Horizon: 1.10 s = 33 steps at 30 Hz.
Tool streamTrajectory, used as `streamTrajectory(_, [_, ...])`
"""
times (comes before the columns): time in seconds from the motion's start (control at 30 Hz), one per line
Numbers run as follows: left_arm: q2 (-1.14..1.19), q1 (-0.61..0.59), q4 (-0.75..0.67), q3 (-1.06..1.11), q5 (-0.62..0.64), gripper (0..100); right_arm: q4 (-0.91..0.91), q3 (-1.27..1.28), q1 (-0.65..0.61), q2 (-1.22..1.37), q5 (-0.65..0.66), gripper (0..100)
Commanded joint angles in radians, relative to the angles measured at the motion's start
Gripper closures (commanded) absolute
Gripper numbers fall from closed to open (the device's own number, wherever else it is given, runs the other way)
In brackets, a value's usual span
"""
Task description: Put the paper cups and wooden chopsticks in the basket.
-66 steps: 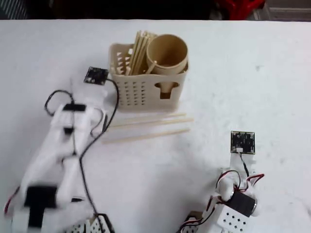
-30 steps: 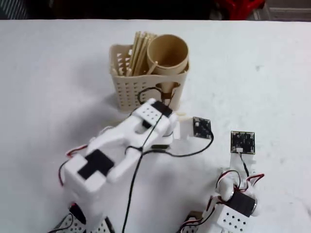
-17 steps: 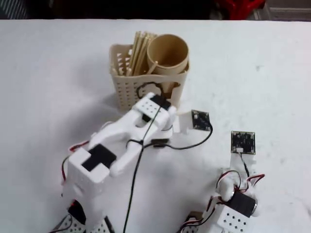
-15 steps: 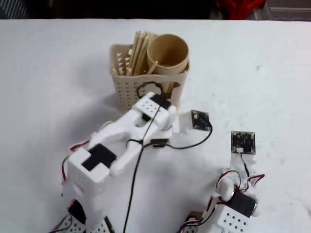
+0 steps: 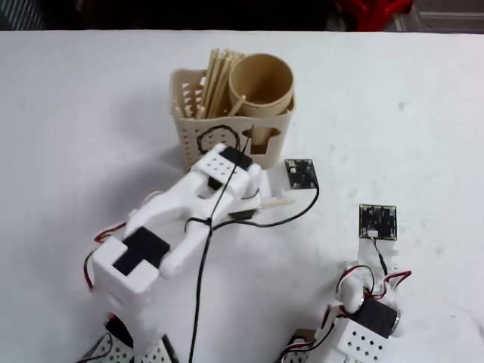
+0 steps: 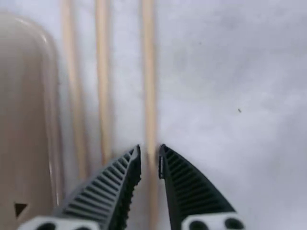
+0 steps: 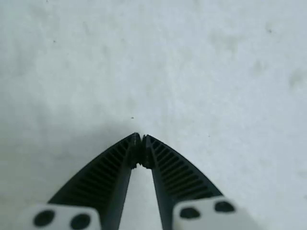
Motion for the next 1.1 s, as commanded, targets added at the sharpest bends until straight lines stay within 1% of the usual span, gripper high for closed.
streamTrajectory(0.0, [0.024, -0.008, -0.035, -0.012, 0.009, 91, 0.002, 0.009, 0.005, -0.018, -0.006, 98.1])
streamTrajectory(0.13, [0.085, -0.016, 0.048, -0.107, 0.015, 91, 0.002, 0.009, 0.004, -0.018, -0.006, 98.1])
streamTrajectory(0.23, [0.111, -0.010, 0.069, -0.126, 0.014, 91, 0.002, 0.009, 0.004, -0.018, -0.006, 98.1])
streamTrajectory(0.4, [0.105, -0.007, 0.087, -0.118, 0.005, 98, 0.002, 0.009, 0.004, -0.018, -0.006, 98.1])
streamTrajectory(0.6, [0.084, 0.031, 0.110, -0.074, 0.005, 98, 0.002, 0.009, 0.004, -0.018, -0.006, 98.1])
streamTrajectory(0.73, [-0.053, 0.074, 0.104, 0.026, 0.008, 98, 0.002, 0.009, 0.004, -0.018, -0.006, 98.1])
streamTrajectory(0.93, [-0.394, 0.081, 0.097, 0.193, 0.015, 98, 0.002, 0.009, 0.004, -0.018, -0.006, 98.1])
streamTrajectory(1.07, [-0.644, 0.079, 0.100, 0.258, 0.066, 98, 0.002, 0.009, 0.004, -0.018, -0.006, 98.1])
